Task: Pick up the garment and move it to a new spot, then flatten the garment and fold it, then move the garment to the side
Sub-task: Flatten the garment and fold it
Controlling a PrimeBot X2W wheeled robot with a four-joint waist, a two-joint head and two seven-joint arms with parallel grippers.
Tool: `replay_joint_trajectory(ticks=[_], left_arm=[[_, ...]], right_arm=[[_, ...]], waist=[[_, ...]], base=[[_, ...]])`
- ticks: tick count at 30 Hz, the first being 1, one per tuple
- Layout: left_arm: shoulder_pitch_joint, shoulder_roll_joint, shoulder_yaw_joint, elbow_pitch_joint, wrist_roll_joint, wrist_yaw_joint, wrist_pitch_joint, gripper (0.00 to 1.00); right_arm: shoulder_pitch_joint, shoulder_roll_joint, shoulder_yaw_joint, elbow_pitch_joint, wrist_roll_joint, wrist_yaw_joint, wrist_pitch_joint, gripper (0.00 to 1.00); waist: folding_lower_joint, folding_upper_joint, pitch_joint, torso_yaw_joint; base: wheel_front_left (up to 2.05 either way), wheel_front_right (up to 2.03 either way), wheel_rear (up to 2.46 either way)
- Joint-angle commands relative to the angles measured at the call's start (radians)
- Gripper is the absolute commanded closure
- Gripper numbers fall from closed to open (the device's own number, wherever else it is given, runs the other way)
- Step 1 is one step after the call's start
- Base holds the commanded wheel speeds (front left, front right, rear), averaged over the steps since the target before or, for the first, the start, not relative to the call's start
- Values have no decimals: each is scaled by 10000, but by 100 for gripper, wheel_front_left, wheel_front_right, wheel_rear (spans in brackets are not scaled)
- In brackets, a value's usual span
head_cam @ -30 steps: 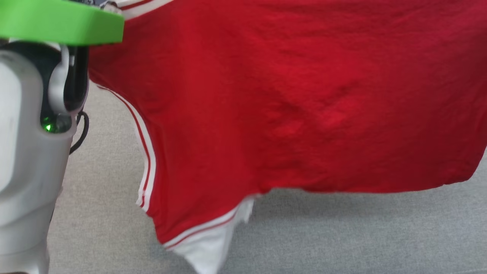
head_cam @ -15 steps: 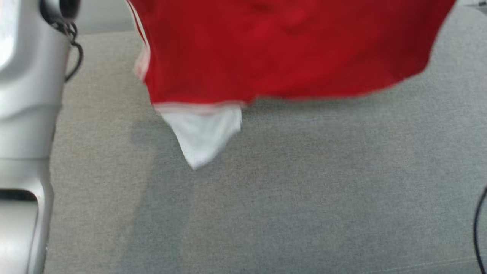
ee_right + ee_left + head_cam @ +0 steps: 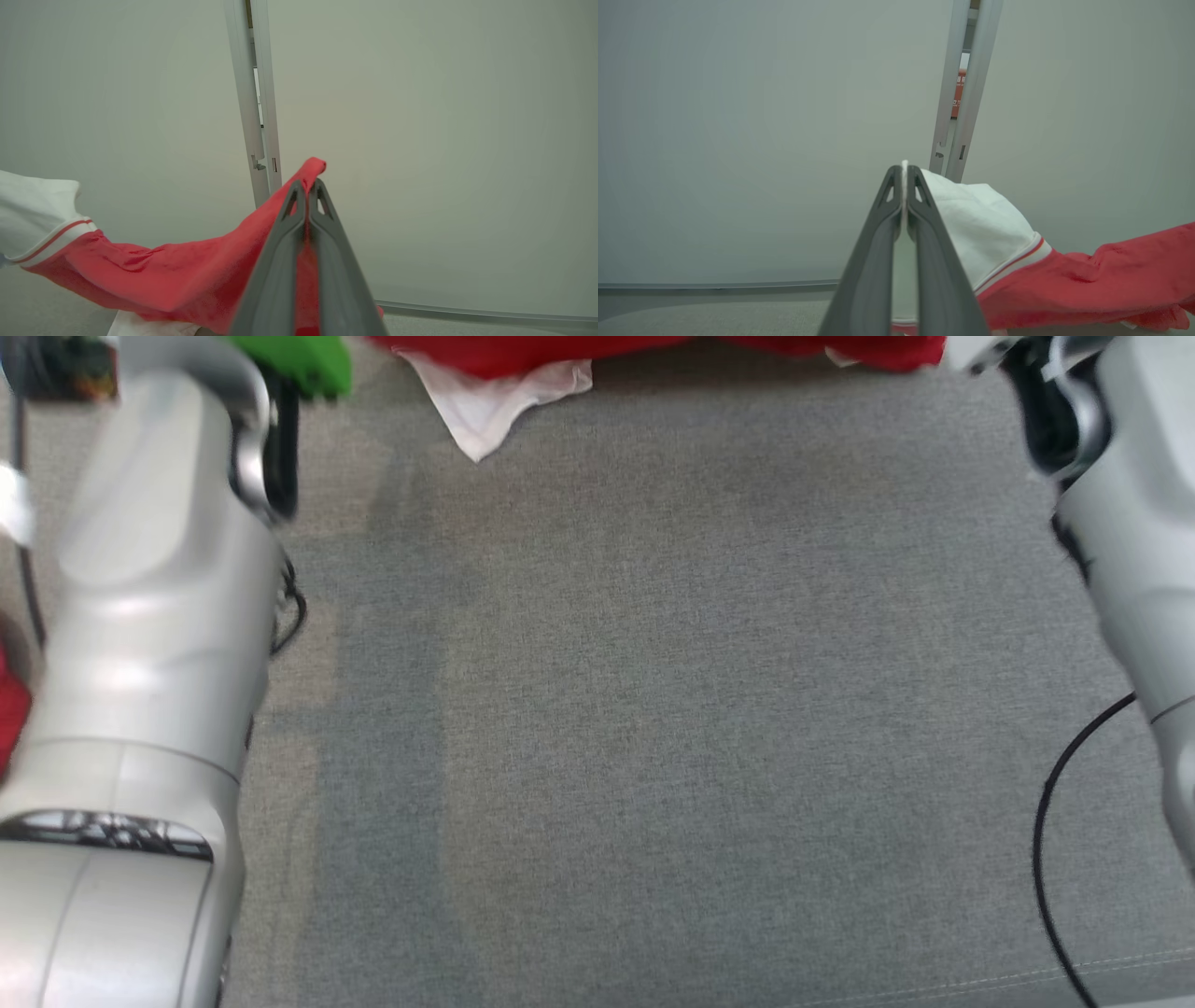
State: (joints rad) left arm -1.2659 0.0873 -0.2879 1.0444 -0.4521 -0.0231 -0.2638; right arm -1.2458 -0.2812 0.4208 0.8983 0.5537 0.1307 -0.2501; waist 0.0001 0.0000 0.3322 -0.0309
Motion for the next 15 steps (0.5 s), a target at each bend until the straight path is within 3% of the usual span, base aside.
replay_joint_trajectory(ticks=[1,4,8,15], left_arm=[[307,-94,110,266,-141,25,-3,100],[877,-190,293,584,-305,-54,-5,100],[1826,-266,468,349,-238,-198,-4,100],[4211,-305,1375,-1883,82,-363,-3,100]], right_arm=[[286,96,287,246,109,1,-91,100],[635,167,908,333,276,1,-149,100],[1778,-57,1021,-658,673,1,-146,100],[4900,-417,209,-2988,778,1,-150,100]], waist=[[-1,0,307,46],[-1,0,539,34],[-1,0,581,86],[-1,0,78,159]], base=[[0,0,0],[0,0,0],[0,0,0],[0,0,0]])
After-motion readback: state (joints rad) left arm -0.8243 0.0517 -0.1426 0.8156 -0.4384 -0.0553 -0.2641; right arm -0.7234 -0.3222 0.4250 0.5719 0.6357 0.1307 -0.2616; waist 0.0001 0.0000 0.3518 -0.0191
